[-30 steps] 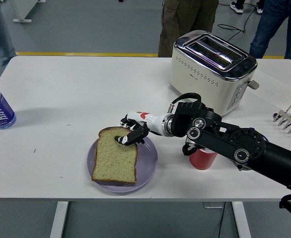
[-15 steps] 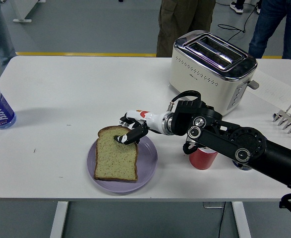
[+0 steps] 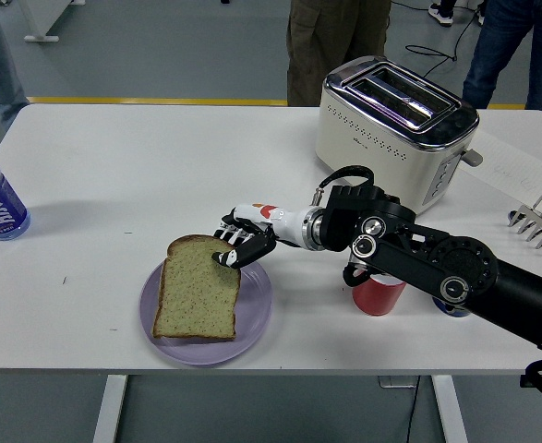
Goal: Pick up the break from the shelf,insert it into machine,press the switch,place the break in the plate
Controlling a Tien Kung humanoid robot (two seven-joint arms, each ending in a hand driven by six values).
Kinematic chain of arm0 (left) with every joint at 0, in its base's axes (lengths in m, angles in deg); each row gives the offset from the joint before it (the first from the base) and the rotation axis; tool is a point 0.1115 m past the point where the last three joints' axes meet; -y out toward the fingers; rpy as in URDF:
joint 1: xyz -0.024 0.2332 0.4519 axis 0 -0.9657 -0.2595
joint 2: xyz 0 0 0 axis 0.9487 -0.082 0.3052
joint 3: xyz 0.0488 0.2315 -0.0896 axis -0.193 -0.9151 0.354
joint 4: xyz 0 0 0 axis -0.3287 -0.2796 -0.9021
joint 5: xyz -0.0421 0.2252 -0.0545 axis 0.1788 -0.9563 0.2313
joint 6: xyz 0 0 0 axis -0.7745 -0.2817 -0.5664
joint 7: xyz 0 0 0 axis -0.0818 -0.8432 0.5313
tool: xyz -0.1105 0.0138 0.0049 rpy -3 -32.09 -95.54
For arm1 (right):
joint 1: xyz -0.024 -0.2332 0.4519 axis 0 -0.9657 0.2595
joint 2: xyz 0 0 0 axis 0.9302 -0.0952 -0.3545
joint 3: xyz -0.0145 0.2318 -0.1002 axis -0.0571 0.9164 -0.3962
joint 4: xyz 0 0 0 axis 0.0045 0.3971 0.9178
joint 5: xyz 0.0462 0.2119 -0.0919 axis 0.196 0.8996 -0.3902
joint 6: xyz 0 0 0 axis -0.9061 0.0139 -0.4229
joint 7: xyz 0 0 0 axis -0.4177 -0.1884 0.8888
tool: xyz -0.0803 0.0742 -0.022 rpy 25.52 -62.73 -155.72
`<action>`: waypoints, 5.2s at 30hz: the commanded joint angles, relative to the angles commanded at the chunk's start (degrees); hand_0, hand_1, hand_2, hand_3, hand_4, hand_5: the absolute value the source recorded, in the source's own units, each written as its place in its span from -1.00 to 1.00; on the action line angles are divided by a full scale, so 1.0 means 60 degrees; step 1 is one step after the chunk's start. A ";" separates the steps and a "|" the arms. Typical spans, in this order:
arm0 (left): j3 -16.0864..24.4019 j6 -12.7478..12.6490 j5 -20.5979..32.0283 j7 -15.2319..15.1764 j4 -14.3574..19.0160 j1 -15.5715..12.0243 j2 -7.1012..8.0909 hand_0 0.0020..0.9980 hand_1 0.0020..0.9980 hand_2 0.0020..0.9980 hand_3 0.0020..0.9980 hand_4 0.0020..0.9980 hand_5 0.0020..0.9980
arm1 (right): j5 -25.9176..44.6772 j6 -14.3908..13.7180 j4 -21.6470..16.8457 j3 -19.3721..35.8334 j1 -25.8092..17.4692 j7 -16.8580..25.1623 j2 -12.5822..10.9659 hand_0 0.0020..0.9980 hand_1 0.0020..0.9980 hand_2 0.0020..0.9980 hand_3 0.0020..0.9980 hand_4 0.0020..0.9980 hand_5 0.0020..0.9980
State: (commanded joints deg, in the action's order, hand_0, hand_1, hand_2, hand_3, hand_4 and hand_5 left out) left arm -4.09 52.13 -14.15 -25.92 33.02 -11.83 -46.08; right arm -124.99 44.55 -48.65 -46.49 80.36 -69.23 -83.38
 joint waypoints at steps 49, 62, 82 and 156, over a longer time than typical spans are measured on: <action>0.0038 0.0003 -0.0038 0.0019 0.0000 -0.0093 -0.0005 0.28 -0.03 -0.09 0.10 -0.32 0.65 | 0.0558 -0.1964 -0.0875 0.1120 -0.0165 0.1844 -0.0430 0.85 0.75 0.73 0.75 0.34 -0.36; 0.0011 0.0004 0.0015 0.0007 0.0000 -0.0079 0.0005 0.28 -0.03 -0.09 0.10 -0.32 0.65 | 0.2770 -0.2687 -0.1630 0.2052 -0.0432 0.2927 -0.0970 0.83 0.72 0.67 0.67 0.14 -0.28; 0.0014 -0.0006 0.0055 -0.0008 0.0000 -0.0110 -0.0006 0.28 -0.03 -0.09 0.10 -0.32 0.65 | 0.3635 -0.2987 -0.2823 0.4122 -0.1485 0.3216 -0.2478 0.81 0.68 0.62 0.60 0.08 -0.30; 0.0554 0.0092 -0.0596 0.0011 0.0000 -0.0294 -0.0120 0.27 -0.02 -0.07 0.10 -0.33 0.66 | 0.7588 -0.2911 -0.2749 1.1383 -0.9122 0.4723 -0.3119 0.55 0.47 0.45 0.38 0.02 -0.29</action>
State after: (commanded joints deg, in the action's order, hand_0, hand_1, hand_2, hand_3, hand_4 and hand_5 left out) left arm -0.76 52.69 -17.73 -25.85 33.02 -13.60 -46.80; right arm -79.46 27.09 -65.15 21.81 25.62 -40.89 -102.10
